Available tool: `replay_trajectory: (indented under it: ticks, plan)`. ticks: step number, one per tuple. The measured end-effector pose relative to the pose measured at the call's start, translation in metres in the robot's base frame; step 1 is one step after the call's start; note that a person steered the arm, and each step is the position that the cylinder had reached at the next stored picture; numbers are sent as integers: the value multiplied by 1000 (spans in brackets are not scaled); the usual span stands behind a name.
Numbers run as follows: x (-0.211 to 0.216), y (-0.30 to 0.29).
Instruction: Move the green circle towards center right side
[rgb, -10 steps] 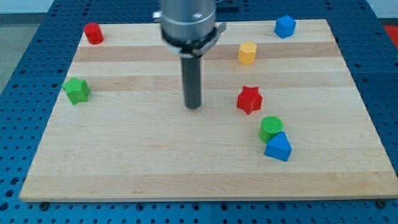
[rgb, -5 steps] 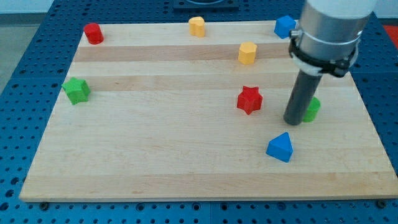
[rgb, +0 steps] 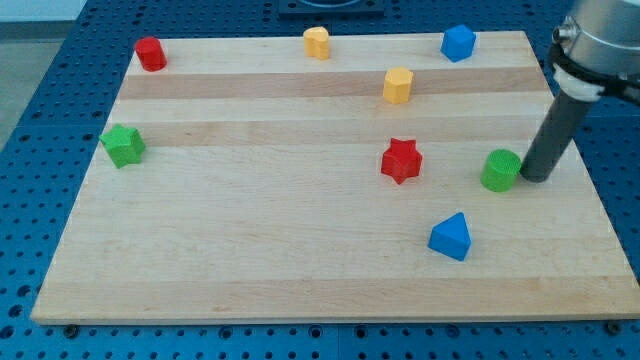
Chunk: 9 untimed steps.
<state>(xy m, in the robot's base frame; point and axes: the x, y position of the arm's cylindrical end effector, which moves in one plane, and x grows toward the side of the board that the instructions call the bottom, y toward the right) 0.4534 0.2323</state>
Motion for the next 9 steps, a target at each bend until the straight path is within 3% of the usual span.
replay_trajectory:
  ticks: [2, 3, 5, 7, 9]
  plan:
    - [57, -11]
    - [62, -42]
    - [-6, -49]
    - [1, -49]
    - [-29, -33]
